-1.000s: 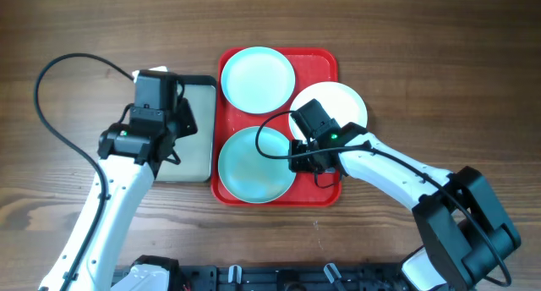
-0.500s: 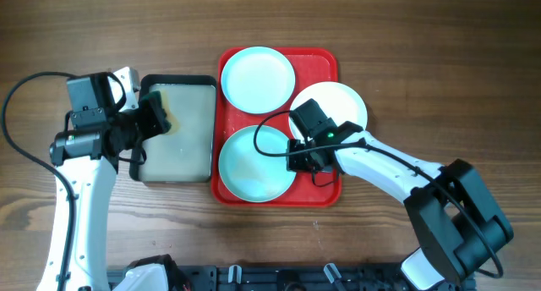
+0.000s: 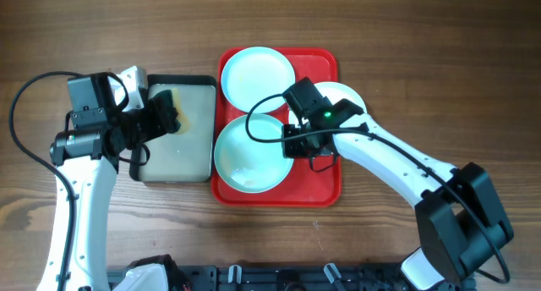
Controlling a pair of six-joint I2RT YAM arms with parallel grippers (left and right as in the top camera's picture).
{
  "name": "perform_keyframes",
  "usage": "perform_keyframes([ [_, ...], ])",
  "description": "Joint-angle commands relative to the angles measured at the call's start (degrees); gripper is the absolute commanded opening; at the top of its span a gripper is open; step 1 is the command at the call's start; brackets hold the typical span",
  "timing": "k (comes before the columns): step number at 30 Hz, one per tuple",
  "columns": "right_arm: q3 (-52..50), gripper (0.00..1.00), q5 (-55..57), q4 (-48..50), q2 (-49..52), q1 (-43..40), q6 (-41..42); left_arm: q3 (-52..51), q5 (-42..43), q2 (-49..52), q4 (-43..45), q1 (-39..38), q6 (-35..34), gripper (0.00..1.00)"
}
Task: Clean dirty plates on tray and stack at the side
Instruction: 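Lift the light-blue plate with the right gripper and tilt it up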
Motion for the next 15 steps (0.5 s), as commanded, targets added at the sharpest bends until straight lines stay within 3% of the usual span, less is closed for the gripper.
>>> perform_keyframes([
  [1,4.81,0.04,3.93,1.16,-1.25,-0.17,-2.40,1.11,1.55,-0.63,-0.31,0.31,1.14,0.04],
  [10,4.94,0.04,7.61,24.96,3.96,1.27,-2.27,1.11,2.05,-0.63,-3.30,0.31,1.14,0.04],
  [15,4.94,0.04,17.77,36.72,7.74,5.66,-2.54,1.11,6.05,-0.63,-4.22,0.31,1.14,0.04],
])
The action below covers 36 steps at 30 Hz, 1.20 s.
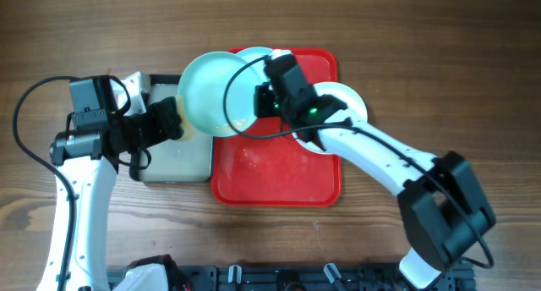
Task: Clean dirty plates on tray and stack at the side
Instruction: 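Lift the light-blue plate with the right gripper and tilt it up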
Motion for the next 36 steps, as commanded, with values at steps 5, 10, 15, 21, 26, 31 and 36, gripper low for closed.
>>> perform_keyframes([
  [5,1.66,0.04,14.21,16.74,6.93,6.08,-7.34,1.11,3.89,-0.63,-3.87,0.31,2.64,0.04],
  [10,1.86,0.04,18.58,33.48,7.26,8.85,-27.96,1.11,3.85,-0.63,-4.66,0.31,2.64,0.04],
  [15,1.86,0.05,18.16,48.13,7.26,11.82,-53.44,1.11,1.49,-0.63,-4.92,0.31,2.62,0.04],
  [21,1.86,0.04,16.76,56.28,7.26,11.93,-63.73,1.11,0.85,-0.63,-4.87,0.31,2.62,0.04],
  [26,1.86,0.04,16.74,57.40,7.26,11.93,-65.24,1.11,-3.26,-0.63,-4.85,0.31,2.60,0.04],
  [31,1.86,0.04,15.26,57.42,7.26,11.93,-69.96,1.11,-3.23,-0.63,-3.87,0.31,1.31,0.04],
  [36,1.86,0.04,15.45,57.37,7.26,11.93,-73.66,1.11,-3.23,-0.63,-3.63,0.31,0.87,0.04],
])
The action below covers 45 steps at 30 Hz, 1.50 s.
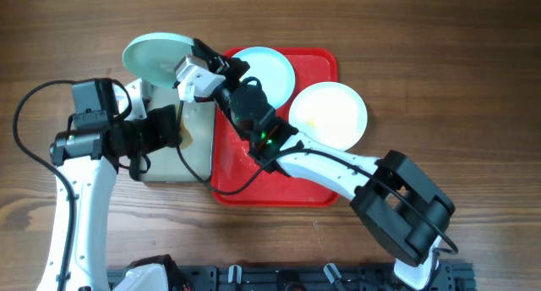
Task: Clean dirty plates on tray and stack at the side
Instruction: 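Lift the light-blue plate with the right gripper and tilt it up, then place the light-blue plate on the table right of the red tray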
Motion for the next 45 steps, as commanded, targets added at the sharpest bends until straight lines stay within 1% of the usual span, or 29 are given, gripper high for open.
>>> perform_keyframes([
  [1,1.03,0.04,-1.14,0.66,-0.09,-0.02,-0.72,1.11,-0.28,-0.63,0.15,0.31,-0.31,0.04],
  [3,1.03,0.04,-1.14,0.63,-0.09,-0.02,-0.63,1.11,-0.28,-0.63,0.13,0.31,-0.31,0.04],
  [5,1.03,0.04,-1.11,-0.31,-0.09,-0.02,3.02,1.11,-0.31,-0.63,0.13,0.31,-0.31,0.04],
  [9,1.03,0.04,-1.33,-6.97,-0.09,-0.22,17.38,1.11,-0.31,-0.63,0.15,0.31,-0.28,0.04],
  [12,1.03,0.04,-1.51,-13.11,-0.09,-0.20,24.30,1.11,-0.31,-0.63,0.15,0.31,-0.28,0.04],
  [14,1.03,0.04,-6.19,-18.08,-0.09,-0.28,30.58,1.11,-0.33,-0.63,0.15,0.31,-0.28,0.04],
  [15,1.03,0.04,-10.27,-19.63,-0.09,-0.42,32.54,1.11,-0.33,-0.63,0.15,0.31,-0.26,0.04],
  [16,1.03,0.04,-13.88,-20.35,-0.09,-0.63,36.24,1.11,-0.31,-0.63,0.15,0.31,-0.26,0.04],
  [18,1.03,0.04,-13.81,-20.13,-0.13,-0.83,40.70,1.11,-0.33,-0.63,0.15,0.31,-0.26,0.04],
  [20,1.03,0.04,-13.09,-20.96,-0.63,-2.21,48.30,1.11,-0.33,-0.63,0.22,0.31,-0.22,0.04],
  [22,1.03,0.04,-12.76,-23.65,-1.60,-4.68,58.42,1.11,-0.33,-0.63,0.22,0.31,-0.04,0.04],
  [23,1.03,0.04,-13.64,-24.96,-2.36,-6.05,61.46,1.11,-0.33,-0.63,0.22,0.31,-0.04,0.04],
  [26,1.03,0.04,-17.05,-30.91,-7.28,-12.20,66.77,1.11,-0.31,-0.63,0.57,0.31,-0.04,0.04],
  [27,1.03,0.04,-17.05,-32.33,-8.50,-13.66,67.21,1.11,-0.33,-0.63,0.59,0.31,-0.04,0.04],
  [31,1.03,0.04,-17.07,-45.20,-17.18,-24.41,67.84,1.11,-0.31,-0.63,0.59,0.31,0.20,0.04],
  [33,1.03,0.04,-17.07,-54.01,-21.73,-32.26,67.78,1.11,-0.33,-0.63,0.59,0.31,1.25,0.04],
  [35,1.03,0.04,-18.16,-59.82,-23.56,-39.76,67.71,1.11,-0.33,-0.63,0.66,0.31,1.25,0.04],
  [37,1.01,0.04,-20.52,-65.46,-23.52,-48.78,67.69,1.11,-0.33,-0.63,0.66,0.31,1.27,0.04],
  [38,1.01,0.04,-20.87,-66.99,-23.45,-51.12,67.69,1.11,-0.33,-0.63,0.66,0.31,1.27,0.04],
  [39,1.01,0.04,-20.87,-69.68,-23.37,-55.23,67.67,1.11,-0.33,-0.63,0.66,0.31,1.27,0.04],
  [41,0.63,0.04,-20.39,-73.37,-23.19,-62.51,65.29,1.11,-0.33,-0.63,0.66,0.31,1.27,0.04],
  [43,0.57,0.04,-15.47,-77.94,-22.10,-66.66,64.67,1.11,-0.33,-0.63,0.66,0.31,1.27,0.04],
  [45,0.57,0.04,-13.03,-79.32,-19.74,-68.28,64.67,1.11,-0.33,-0.63,0.66,0.31,1.29,0.04],
])
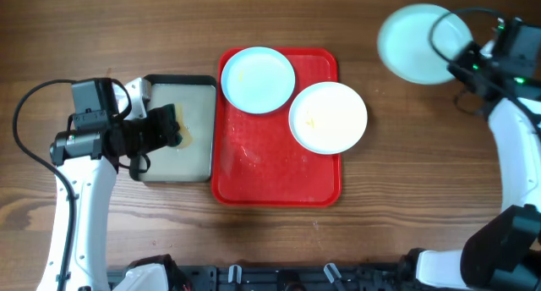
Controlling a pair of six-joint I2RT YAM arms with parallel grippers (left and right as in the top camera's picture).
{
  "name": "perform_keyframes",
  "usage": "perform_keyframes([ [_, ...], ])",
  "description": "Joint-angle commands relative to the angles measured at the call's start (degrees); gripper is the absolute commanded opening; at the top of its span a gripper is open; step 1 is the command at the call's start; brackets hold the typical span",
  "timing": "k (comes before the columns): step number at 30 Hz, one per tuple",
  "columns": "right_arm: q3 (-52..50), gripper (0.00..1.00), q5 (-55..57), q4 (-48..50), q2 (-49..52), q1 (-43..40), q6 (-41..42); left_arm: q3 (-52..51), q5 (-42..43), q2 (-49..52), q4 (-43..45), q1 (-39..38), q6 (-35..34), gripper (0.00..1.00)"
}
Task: Clean dirty plates on tray and stack at the side
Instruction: 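Place the light-blue plate on the table right of the red tray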
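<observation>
A red tray (279, 177) lies mid-table. On it sit a pale blue plate (258, 79) at the back left and a white plate (328, 116) with yellowish specks, which overhangs the tray's right edge. My right gripper (461, 63) is at the far back right, shut on the right rim of a pale green plate (416, 44) over the bare table. My left gripper (169, 126) hovers over the metal pan (182, 160), shut on a yellowish sponge (175, 120).
The shallow metal pan stands directly left of the red tray, almost touching it. Crumbs or smears mark the tray's bare floor. A black rail runs along the table's front edge. Cables loop from both arms.
My right gripper has moved with the green plate from the back left, beside the pan, to the far back right of the table. The left arm is unmoved.
My right gripper first held the green plate's rim on the tray's front left. Then the plate was raised and tilted over the pan by the sponge. Then it hung beyond the pan's back edge. Now it is at the table's far right, off the tray.
</observation>
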Motion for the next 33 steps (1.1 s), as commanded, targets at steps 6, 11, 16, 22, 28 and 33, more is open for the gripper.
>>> perform_keyframes([
  [6,-0.15,0.04,1.01,-1.27,15.47,-0.66,-4.61,1.11,-0.11,-0.63,0.24,0.31,1.40,0.04],
  [11,-0.15,0.04,-7.04,0.50,23.58,2.47,-12.09,1.11,-0.11,-0.63,0.39,0.31,1.38,0.04],
  [16,-0.15,0.04,-5.97,0.94,24.96,7.02,-16.17,1.11,-0.11,-0.63,0.35,0.31,1.38,0.04],
  [22,-0.15,0.07,-5.95,-0.66,24.96,9.31,-16.24,1.11,-0.11,-0.63,0.35,0.31,1.38,0.04],
  [28,1.25,0.52,-5.99,-1.16,24.26,9.29,-17.73,1.11,-0.11,-0.63,0.33,0.31,1.40,0.04],
  [33,7.58,0.61,-17.75,-8.92,18.23,9.31,-22.64,1.11,-0.09,-0.63,0.33,0.31,1.38,0.04],
])
